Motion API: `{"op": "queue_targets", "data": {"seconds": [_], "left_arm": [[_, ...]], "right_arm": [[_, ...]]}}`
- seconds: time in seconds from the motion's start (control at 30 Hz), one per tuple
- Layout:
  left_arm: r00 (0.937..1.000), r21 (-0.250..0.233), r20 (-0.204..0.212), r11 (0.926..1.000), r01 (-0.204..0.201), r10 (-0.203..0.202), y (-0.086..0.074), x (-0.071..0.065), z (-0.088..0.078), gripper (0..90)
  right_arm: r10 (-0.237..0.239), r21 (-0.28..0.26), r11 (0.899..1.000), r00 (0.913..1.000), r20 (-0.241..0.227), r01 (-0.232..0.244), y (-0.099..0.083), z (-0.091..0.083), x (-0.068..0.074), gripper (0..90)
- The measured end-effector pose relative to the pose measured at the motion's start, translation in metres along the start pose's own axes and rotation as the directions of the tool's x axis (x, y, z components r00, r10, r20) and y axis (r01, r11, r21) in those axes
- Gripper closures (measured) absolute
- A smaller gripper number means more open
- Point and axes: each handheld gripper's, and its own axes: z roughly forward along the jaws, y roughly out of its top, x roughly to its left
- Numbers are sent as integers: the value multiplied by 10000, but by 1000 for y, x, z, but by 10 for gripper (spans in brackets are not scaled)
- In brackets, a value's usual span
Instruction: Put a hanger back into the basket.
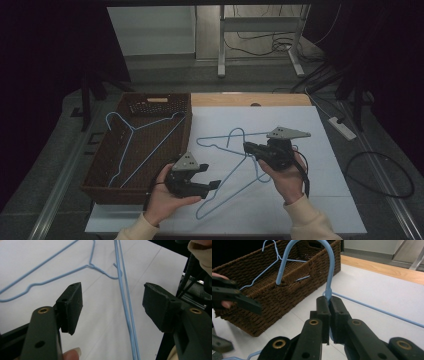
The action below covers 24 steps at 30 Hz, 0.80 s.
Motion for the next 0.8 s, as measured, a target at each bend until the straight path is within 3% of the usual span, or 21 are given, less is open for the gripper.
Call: {"op": "queue_targets", "data": {"seconds": [0.27, 0.43, 0.6, 0.8], "left_arm": [[9996, 564, 264, 9984, 63, -78, 4, -4, 23, 388], [9982, 906, 591, 9959, 81, -135, 2, -3, 30, 605], [9969, 830, 742, 9963, 200, -262, 2, -3, 27, 830], [9960, 612, 653, 9965, 572, -612, 1, 1, 23, 868]], "right_arm": [[-9, -27, 10000, 9997, -249, 8, 2, -1, 9, 866], [16, -54, 10000, 9991, -416, -19, 3, 0, 12, 866], [37, -127, 9999, 9990, -438, -42, 3, -2, 13, 865], [125, -290, 9995, 9980, -617, -143, 3, -5, 12, 863]]}}
